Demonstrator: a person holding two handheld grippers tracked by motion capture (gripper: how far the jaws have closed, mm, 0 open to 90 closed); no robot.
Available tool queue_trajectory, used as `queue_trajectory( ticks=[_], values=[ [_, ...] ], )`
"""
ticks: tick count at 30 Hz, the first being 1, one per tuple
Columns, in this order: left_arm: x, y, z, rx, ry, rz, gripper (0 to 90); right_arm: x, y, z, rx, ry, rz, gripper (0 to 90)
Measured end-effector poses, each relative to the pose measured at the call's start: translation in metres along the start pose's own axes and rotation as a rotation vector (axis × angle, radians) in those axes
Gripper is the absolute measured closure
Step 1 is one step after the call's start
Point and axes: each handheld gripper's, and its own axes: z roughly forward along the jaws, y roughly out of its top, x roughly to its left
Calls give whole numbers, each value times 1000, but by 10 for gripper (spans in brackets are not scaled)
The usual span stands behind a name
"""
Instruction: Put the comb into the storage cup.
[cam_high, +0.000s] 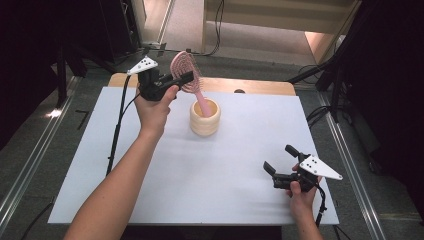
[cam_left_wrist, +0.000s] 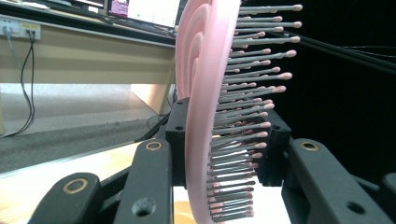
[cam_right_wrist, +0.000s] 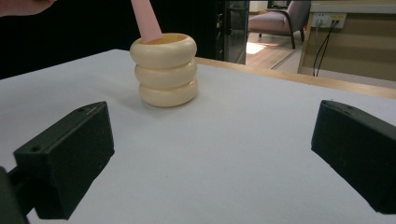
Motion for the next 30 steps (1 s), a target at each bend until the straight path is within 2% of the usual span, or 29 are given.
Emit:
queue_trajectory(
  ticks=[14, 30],
  values=[
    [0, -13, 12, 29, 22, 22, 655, -1, 0, 0, -3, 0, 4, 0],
    [5, -29, 23, 56, 36, 14, 654, -2, -1, 0, -2, 0, 5, 0]
  ],
)
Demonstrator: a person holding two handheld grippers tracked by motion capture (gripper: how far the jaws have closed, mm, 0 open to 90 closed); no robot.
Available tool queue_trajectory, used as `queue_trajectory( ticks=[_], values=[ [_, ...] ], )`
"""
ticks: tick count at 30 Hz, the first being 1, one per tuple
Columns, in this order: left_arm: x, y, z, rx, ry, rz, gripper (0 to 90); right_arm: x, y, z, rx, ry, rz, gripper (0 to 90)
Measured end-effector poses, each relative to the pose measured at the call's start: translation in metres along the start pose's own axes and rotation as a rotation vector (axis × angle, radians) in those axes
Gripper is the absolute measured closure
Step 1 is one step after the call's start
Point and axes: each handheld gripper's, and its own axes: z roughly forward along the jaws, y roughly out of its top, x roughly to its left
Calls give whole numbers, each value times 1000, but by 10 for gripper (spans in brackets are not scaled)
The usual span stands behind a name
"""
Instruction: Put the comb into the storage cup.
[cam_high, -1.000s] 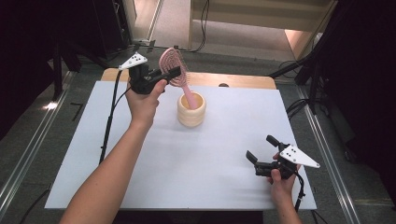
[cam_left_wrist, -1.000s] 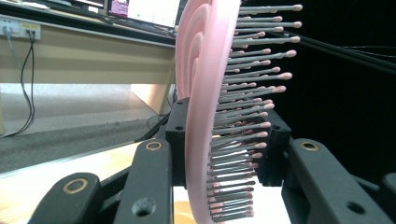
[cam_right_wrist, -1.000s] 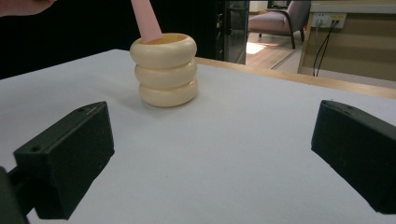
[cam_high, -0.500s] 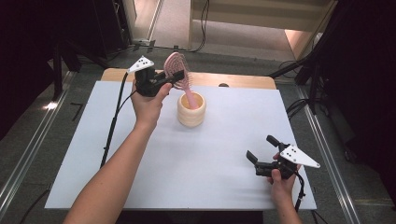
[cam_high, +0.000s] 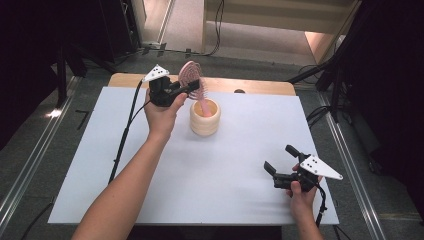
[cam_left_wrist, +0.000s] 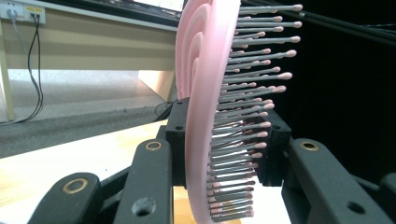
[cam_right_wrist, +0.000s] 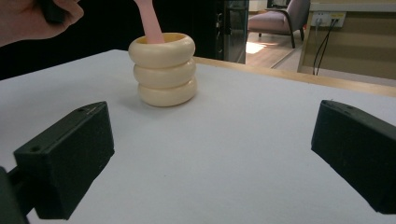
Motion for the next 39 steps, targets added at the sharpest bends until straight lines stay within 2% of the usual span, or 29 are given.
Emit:
queue_trajectory(
  ticks=[9, 20, 31, 39],
  values=[
    [4, -8, 4, 10, 6, -12, 654, 0, 0, 1, 4, 2, 4, 0],
    [6, -18, 9, 25, 22, -8, 654, 0, 0, -1, 2, 0, 4, 0],
    [7, -26, 14, 54, 20, -12, 653, 0, -1, 0, 6, 2, 2, 0],
    [11, -36, 16, 63, 19, -31, 653, 1, -1, 1, 6, 4, -2, 0]
  ],
)
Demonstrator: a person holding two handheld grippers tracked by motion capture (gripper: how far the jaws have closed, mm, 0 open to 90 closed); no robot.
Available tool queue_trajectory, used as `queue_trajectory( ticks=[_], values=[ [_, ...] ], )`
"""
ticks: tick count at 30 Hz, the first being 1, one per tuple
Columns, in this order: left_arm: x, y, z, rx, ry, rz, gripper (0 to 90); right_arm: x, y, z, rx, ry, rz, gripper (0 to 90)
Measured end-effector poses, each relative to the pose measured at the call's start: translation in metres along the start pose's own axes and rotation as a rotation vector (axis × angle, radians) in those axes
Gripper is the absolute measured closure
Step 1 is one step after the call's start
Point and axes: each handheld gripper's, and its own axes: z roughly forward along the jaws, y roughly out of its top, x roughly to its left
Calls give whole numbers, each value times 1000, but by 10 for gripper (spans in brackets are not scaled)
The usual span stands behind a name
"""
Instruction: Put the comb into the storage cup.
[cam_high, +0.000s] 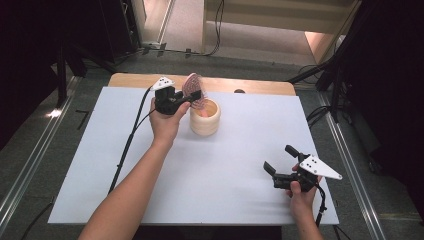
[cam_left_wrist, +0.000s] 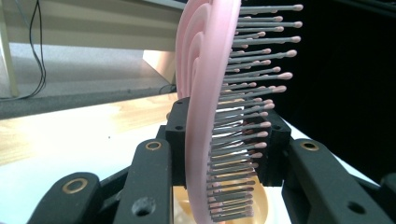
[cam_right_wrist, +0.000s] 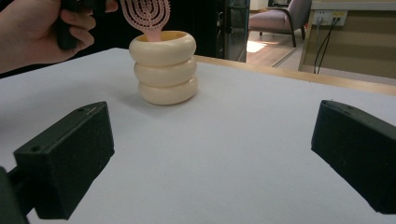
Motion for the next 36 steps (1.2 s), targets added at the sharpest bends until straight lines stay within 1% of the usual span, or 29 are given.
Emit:
queue_trajectory(
  ticks=[1, 4, 7, 10, 14, 15, 17, 20, 22, 23, 24, 26, 28, 30, 33, 35, 36],
  values=[
    [1, -1, 0, -7, -6, -9, 653, 0, 0, 0, 0, 0, 0, 0],
    [3, -2, 0, -13, -6, -20, 653, 0, 0, 0, 2, 1, 3, 0],
    [4, -2, -1, -10, 2, -18, 651, 0, 0, 0, 1, 0, 2, 0],
    [7, -2, -1, -8, -5, -42, 648, 0, 0, 0, 1, 1, 5, 0],
    [11, -2, -2, 6, -2, -52, 640, 0, 0, 0, 1, 1, 5, 0],
    [11, -2, -2, 12, 2, -50, 636, 0, 0, 0, 0, 0, 3, 0],
    [12, -2, -3, 22, 23, -44, 619, -1, 0, 0, 1, 0, 7, 0],
    [13, -3, -5, 25, 35, -48, 528, -1, 0, 0, -1, -1, 5, 0],
    [15, -4, -5, 29, 22, -55, 461, -1, 0, 0, -1, -3, 5, 0],
    [15, -4, -5, 31, 21, -52, 442, -1, 0, 0, -1, -3, 6, 0],
    [14, -4, -5, 35, 25, -43, 408, -1, 0, 0, 1, -4, 7, 0],
    [14, -4, -5, 36, 19, -43, 335, -1, 0, 0, 3, -3, 11, 0],
    [13, -4, -5, 38, 26, -38, 247, -1, -1, 0, 3, -1, 9, 0],
    [12, -4, -5, 44, 24, -34, 138, -1, -1, 0, 3, -1, 10, 0],
    [9, -5, -5, 50, 35, -5, 0, -1, 0, 0, 1, -3, 7, 0],
    [6, -5, -8, 32, 28, 13, 0, -1, 0, 0, 0, -4, 7, 0],
    [4, -6, -9, 25, 35, 25, 0, -1, 0, 0, 0, -4, 7, 0]
  ],
)
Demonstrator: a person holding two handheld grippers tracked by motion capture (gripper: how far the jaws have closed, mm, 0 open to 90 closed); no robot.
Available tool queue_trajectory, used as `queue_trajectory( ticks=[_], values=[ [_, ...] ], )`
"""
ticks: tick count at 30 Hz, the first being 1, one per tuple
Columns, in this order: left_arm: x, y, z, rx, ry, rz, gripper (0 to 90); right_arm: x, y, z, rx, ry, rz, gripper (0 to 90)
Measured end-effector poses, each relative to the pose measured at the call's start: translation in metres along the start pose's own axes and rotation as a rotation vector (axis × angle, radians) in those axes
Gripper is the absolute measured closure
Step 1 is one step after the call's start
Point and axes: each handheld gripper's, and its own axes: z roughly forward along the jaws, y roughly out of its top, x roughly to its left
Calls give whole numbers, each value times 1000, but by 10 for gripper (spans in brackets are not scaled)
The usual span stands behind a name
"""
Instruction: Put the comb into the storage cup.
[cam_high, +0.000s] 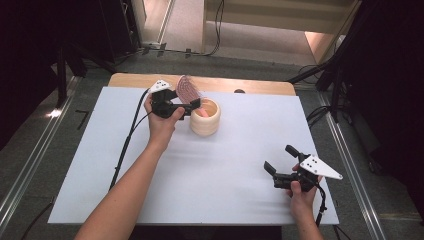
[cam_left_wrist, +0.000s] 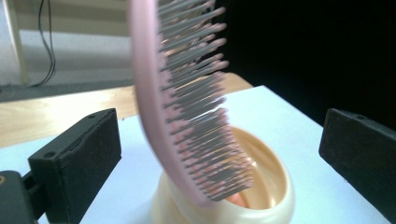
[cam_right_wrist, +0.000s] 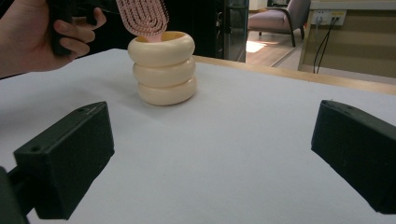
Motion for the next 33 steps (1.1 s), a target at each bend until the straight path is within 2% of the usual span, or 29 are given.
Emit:
queue_trajectory(
  ticks=[4, 11, 18, 24, 33],
  values=[
    [-3, -2, -4, -6, -8, 22, 0, 0, 0, 0, -1, 1, 0, 0],
    [-5, -7, -13, -6, 4, 46, 0, 0, 0, 0, -2, -1, -1, 0],
    [-6, -13, -22, -3, 5, 60, 0, 0, 0, 0, -1, -1, -3, 0],
    [-7, -17, -32, -15, -10, 59, 0, 0, 0, 0, 1, -2, -1, 0],
    [-12, -24, -49, -27, -22, 83, 0, 0, 0, 1, 1, -1, -3, 0]
  ],
)
